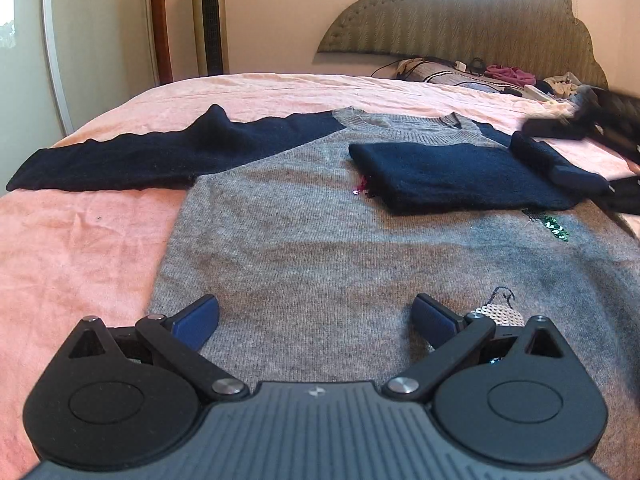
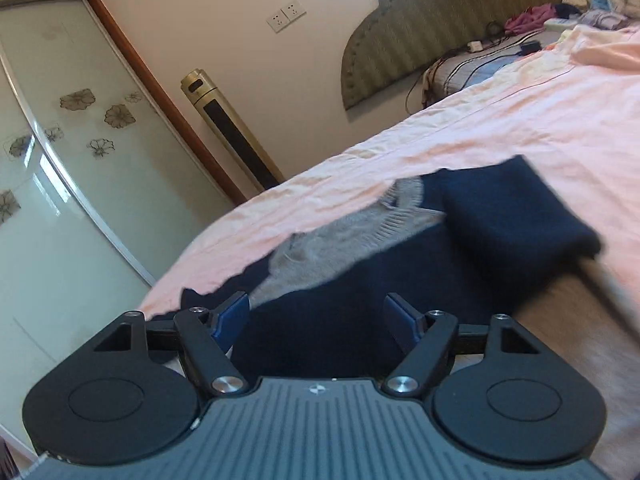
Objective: Fold small clothes
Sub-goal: 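Grasp the navy sleeve cuff with the right gripper and fold it across the sweater body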
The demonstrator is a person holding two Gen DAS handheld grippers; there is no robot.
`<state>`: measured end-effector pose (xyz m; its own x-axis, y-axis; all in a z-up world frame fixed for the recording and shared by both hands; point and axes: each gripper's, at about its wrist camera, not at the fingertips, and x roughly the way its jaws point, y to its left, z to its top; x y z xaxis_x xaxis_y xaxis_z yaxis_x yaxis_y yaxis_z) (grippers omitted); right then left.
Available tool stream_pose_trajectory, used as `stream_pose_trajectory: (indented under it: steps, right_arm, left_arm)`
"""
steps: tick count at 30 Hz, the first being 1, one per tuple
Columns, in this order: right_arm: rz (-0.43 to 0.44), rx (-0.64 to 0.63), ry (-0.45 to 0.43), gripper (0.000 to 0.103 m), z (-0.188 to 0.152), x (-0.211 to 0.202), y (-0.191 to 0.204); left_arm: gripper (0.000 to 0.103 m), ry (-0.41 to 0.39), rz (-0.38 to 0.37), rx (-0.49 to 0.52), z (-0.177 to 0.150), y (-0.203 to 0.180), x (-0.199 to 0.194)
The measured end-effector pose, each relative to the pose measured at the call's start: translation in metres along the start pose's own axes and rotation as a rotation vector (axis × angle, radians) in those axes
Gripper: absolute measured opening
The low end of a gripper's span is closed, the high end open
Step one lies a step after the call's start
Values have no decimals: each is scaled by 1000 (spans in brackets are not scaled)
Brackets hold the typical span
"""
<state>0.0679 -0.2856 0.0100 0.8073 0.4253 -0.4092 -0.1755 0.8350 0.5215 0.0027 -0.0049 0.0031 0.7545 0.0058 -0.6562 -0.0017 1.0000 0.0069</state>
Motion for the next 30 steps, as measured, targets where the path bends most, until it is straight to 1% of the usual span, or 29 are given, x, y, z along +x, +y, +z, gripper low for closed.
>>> stream_pose_trajectory:
  steps: [1,2,3,4,5,6,7,8,9,10,11,12,13,14,16,17,18,19,20,21,22,23,24,28,29,30]
  right_arm:
    - [-17,-11,-4,76,-3,-7,-6]
    - [-31,-14,-3,76,-6,-12,-13]
    - [-43,-6,4,77,-8,-13,-23]
    - [-51,7,8,77,-11,-16,-29]
    - [-48,63,17,77,-15,-16,-40]
    - [-25,103,8,77,-15,-18,-45]
    - [-11,115,-9,81,-16,-20,-47]
    - [-9,120,-19,84,-16,-20,-48]
    - [-3,127,-19,87,-16,-20,-49]
    - [3,132,-18,87,-16,-20,-50]
    - [9,138,-20,87,-17,-20,-51]
    - [15,145,-22,87,-16,-21,-52]
    - [21,150,-23,87,-17,-22,-53]
    - [26,156,-25,87,-16,-22,-53]
    - [31,163,-29,87,-16,-22,-54]
    - [33,163,-28,88,-16,-22,-54]
    - [35,163,-28,88,-16,-21,-53]
    - [37,162,-28,89,-16,-21,-53]
    - [40,161,-27,89,-16,-21,-53]
    - [41,161,-27,90,-16,-21,-53]
    - [42,161,-28,90,-16,-21,-53]
    - [43,162,-28,90,-16,-21,-52]
    - [44,163,-29,90,-16,-21,-53]
    - [43,162,-29,90,-15,-21,-53]
    - [43,161,-29,90,-16,-21,-53]
    - [44,161,-29,90,-16,-21,-53]
  left_arm:
    - [103,8,-13,0,2,0,0]
    - [103,25,-61,-13,10,3,0]
    - [103,31,-113,-53,19,8,-1]
    - [103,30,-171,-112,29,13,-1]
    - [103,23,-240,-199,42,20,0]
    - [103,19,-313,-301,56,27,2]
    - [103,29,-373,-382,67,32,9]
    - [103,63,-429,-443,77,34,21]
    - [103,127,-476,-480,86,34,38]
    - [103,194,-485,-502,94,31,57]
    - [103,239,-448,-526,96,29,75]
    - [102,267,-419,-547,97,27,87]
    - [103,252,-417,-548,98,24,92]
    - [103,222,-400,-528,101,19,93]
    - [101,226,-366,-468,107,4,99]
    - [91,220,-352,-434,108,-4,100]
    - [73,216,-345,-391,111,-9,102]
    - [65,211,-322,-342,113,-17,101]
    - [49,199,-275,-273,116,-26,99]
    - [13,186,-252,-225,116,-32,97]
    - [6,193,-256,-196,117,-33,96]
    - [6,188,-250,-203,118,-30,93]
    - [5,166,-241,-203,120,-28,88]
    - [5,1,-255,-214,138,-13,55]
    - [5,-22,-243,-214,142,-8,51]
    - [5,-22,-230,-217,143,-4,50]
